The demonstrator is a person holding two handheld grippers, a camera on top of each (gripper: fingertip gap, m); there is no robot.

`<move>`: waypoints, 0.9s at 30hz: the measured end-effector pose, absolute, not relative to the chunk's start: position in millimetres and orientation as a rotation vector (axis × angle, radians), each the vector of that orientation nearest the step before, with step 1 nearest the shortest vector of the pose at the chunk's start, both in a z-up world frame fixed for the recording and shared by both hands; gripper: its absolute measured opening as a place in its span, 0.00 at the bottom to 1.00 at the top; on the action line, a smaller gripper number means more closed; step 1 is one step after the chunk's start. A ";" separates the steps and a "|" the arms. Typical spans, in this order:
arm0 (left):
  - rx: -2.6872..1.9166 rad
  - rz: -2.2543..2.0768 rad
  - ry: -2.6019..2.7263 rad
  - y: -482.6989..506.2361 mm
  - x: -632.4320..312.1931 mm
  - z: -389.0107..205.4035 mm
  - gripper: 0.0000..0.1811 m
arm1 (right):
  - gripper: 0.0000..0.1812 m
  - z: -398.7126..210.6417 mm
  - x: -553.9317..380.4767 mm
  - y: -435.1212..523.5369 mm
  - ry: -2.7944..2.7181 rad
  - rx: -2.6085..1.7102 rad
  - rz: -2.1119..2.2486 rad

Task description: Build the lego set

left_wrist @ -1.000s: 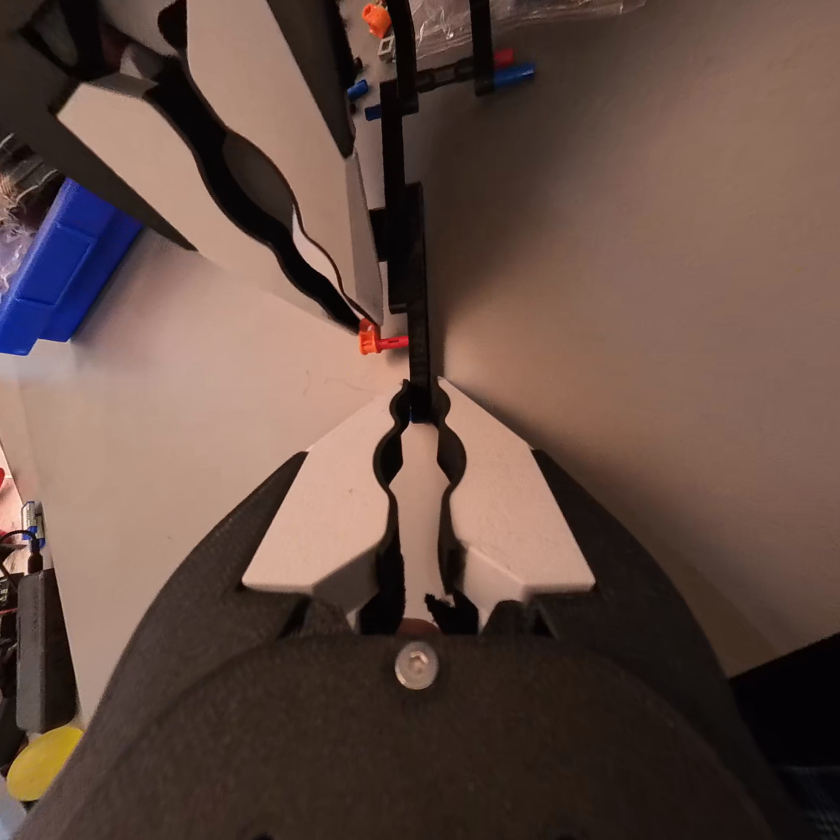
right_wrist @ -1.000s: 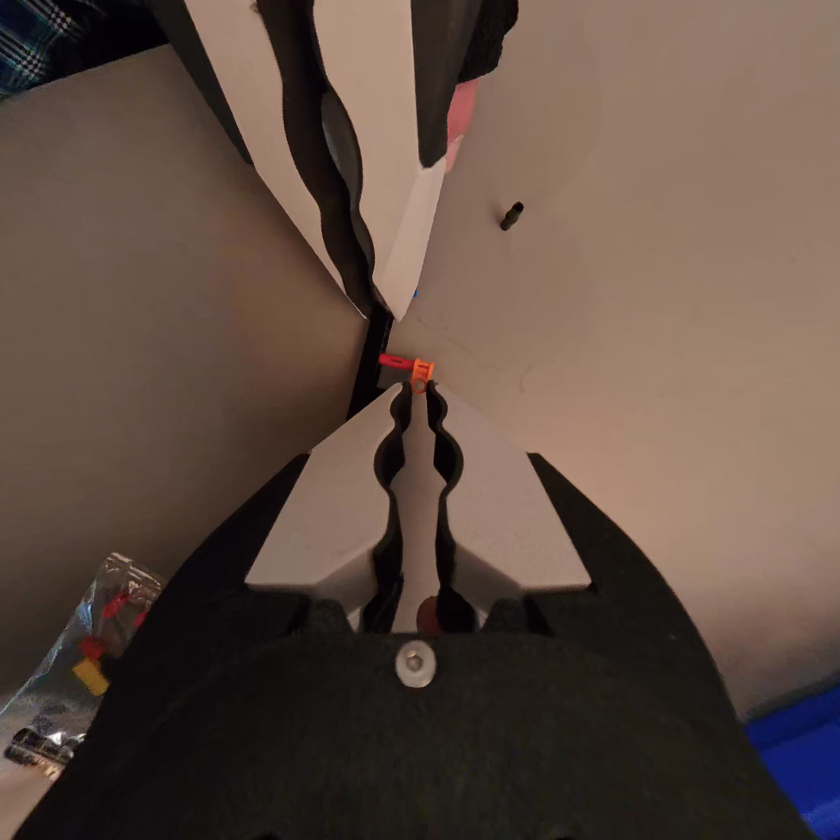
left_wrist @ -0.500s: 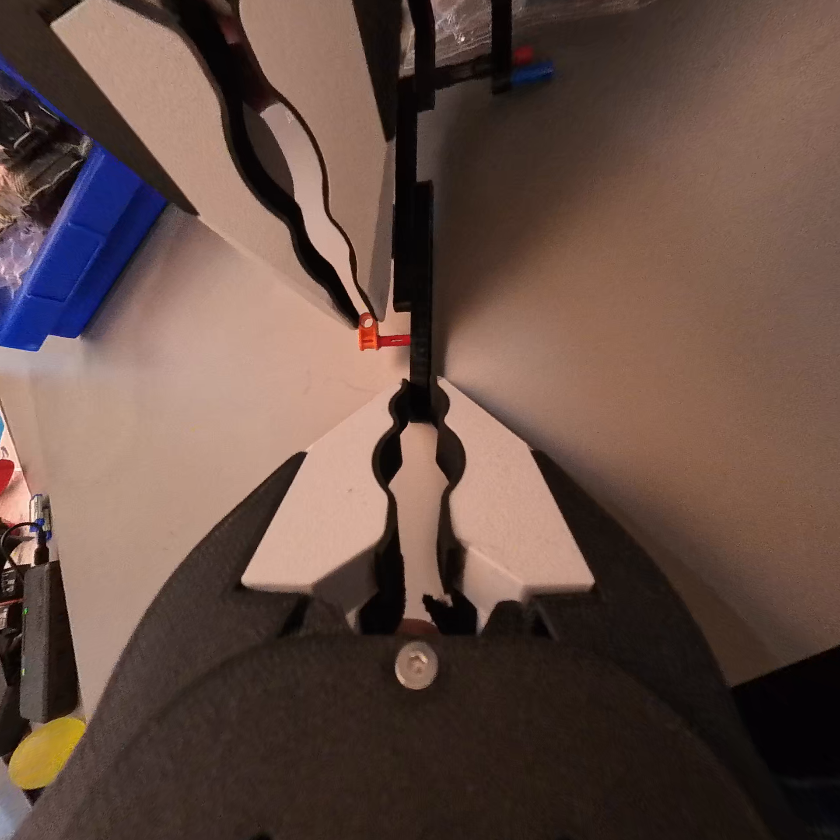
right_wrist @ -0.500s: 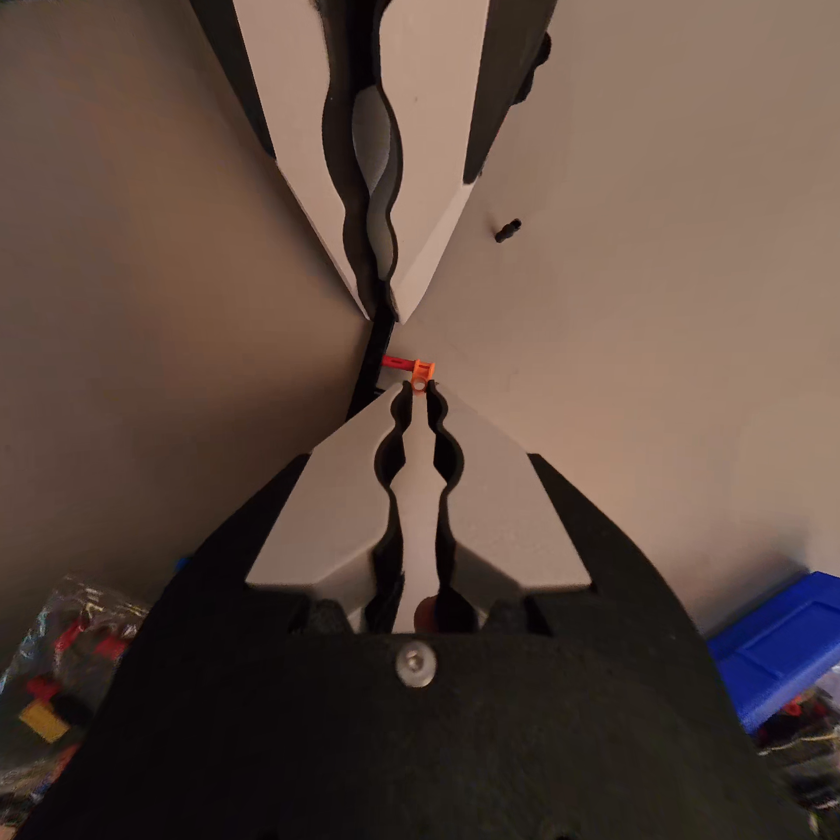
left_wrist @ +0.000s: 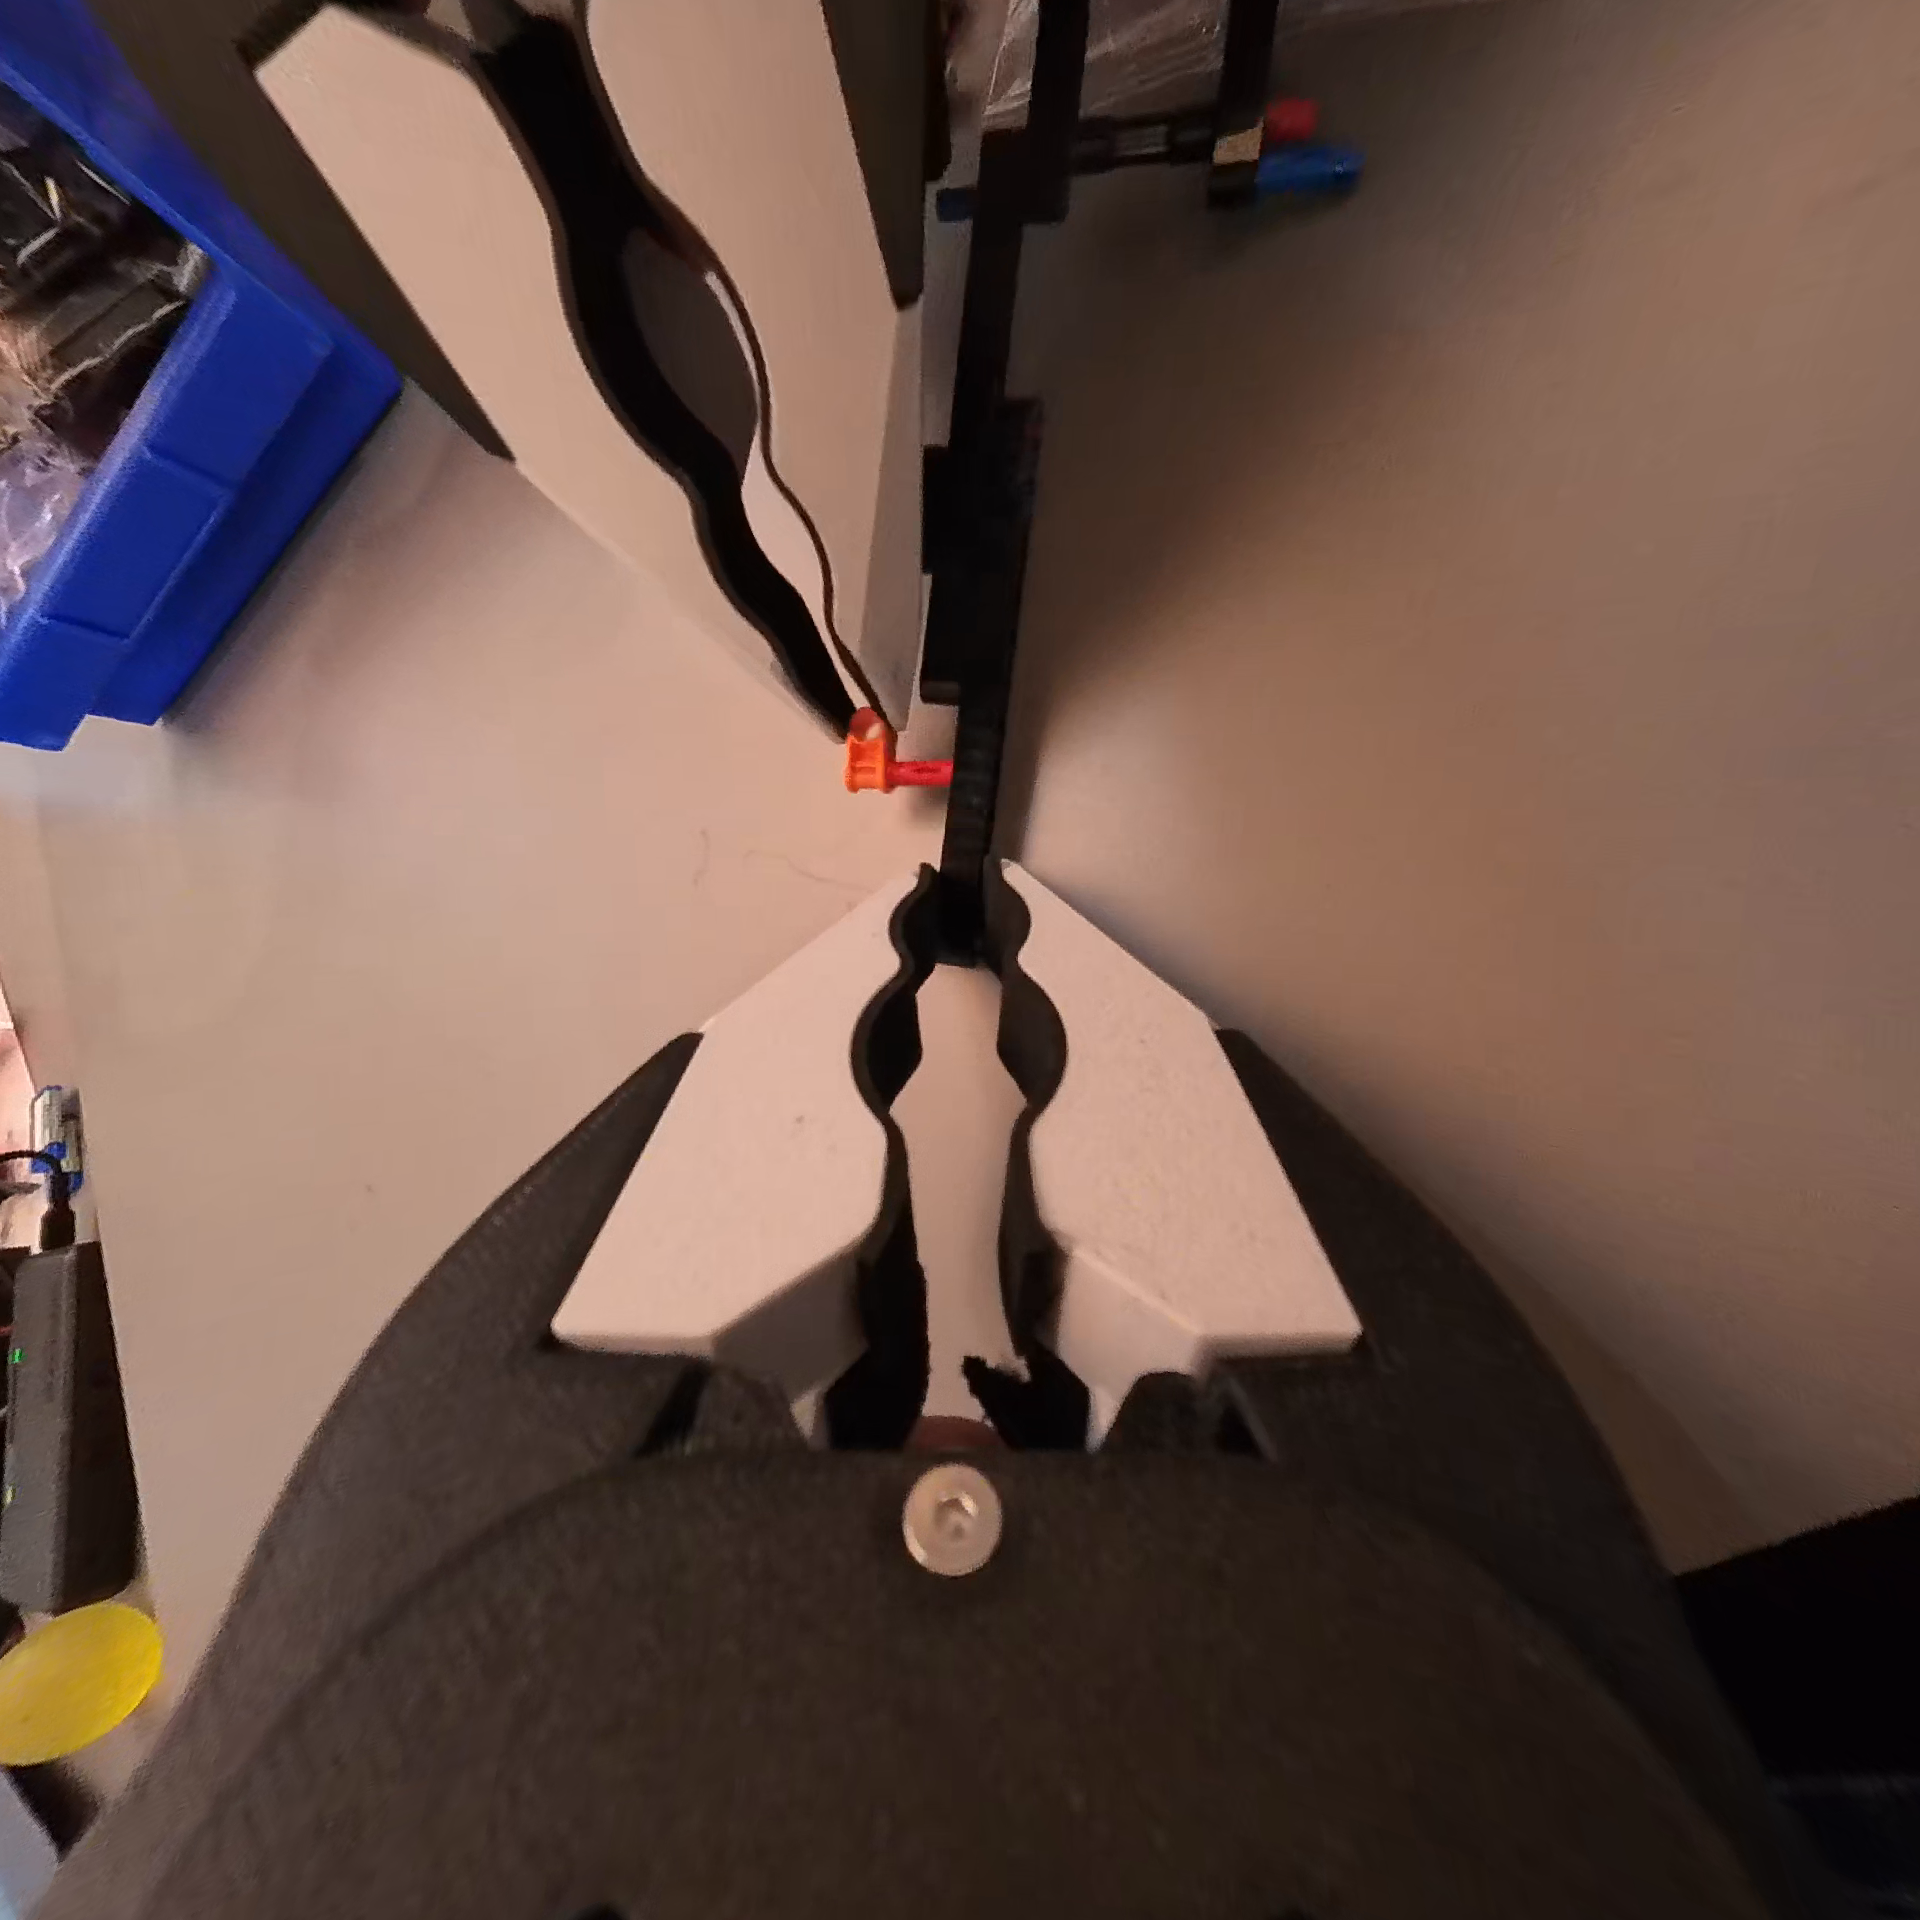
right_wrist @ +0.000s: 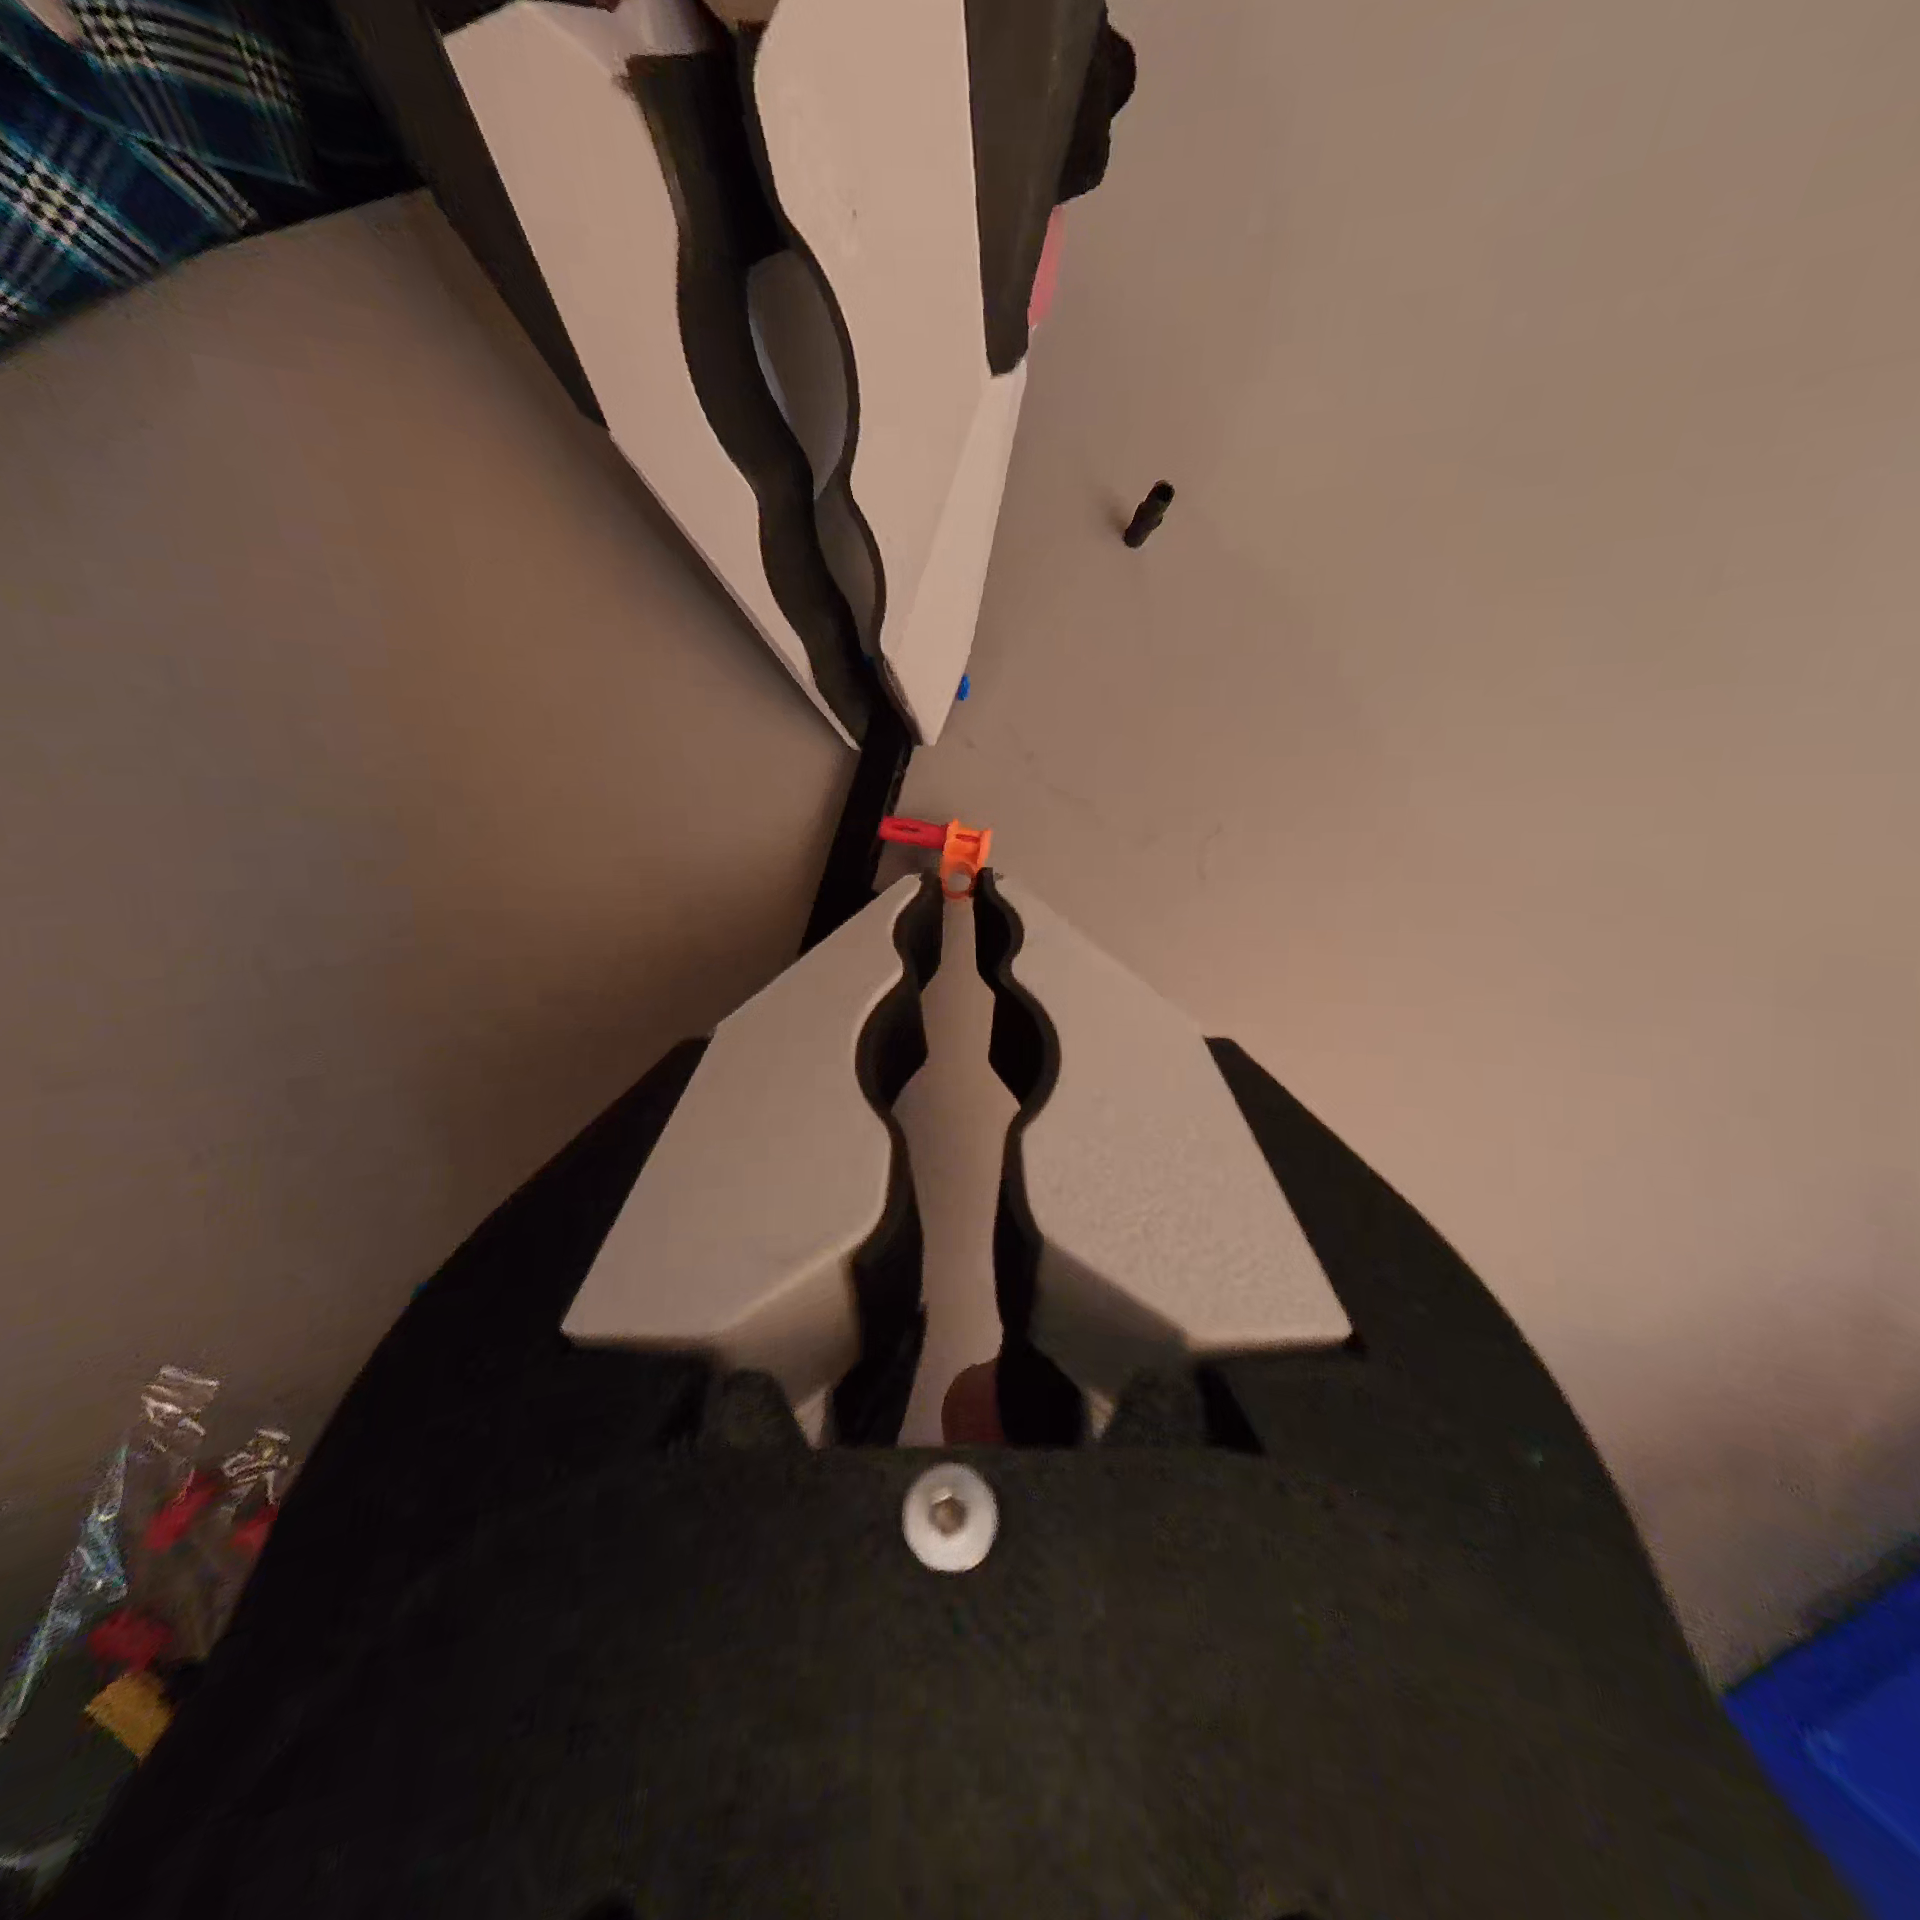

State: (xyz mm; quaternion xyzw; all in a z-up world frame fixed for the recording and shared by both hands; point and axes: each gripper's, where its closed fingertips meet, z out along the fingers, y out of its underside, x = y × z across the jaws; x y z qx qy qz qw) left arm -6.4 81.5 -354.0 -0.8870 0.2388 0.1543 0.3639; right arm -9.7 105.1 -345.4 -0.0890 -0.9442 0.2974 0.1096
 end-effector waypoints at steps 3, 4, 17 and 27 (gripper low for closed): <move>-2.296 0.375 0.587 81.8 -6.6 -354.5 0.04 | 0.02 -346.6 -9.5 106.0 -2.777 -0.263 0.842; -2.297 0.379 0.591 81.9 -6.5 -354.5 0.04 | 0.02 -346.5 -8.8 106.2 -2.781 -0.266 0.840; -2.305 0.297 0.570 84.4 -5.0 -355.0 0.03 | 0.22 -344.6 -11.9 111.8 -2.926 -0.507 0.861; -2.307 0.221 0.543 84.2 -3.8 -355.5 0.03 | 0.13 -352.4 -7.4 99.0 -2.849 -0.335 0.838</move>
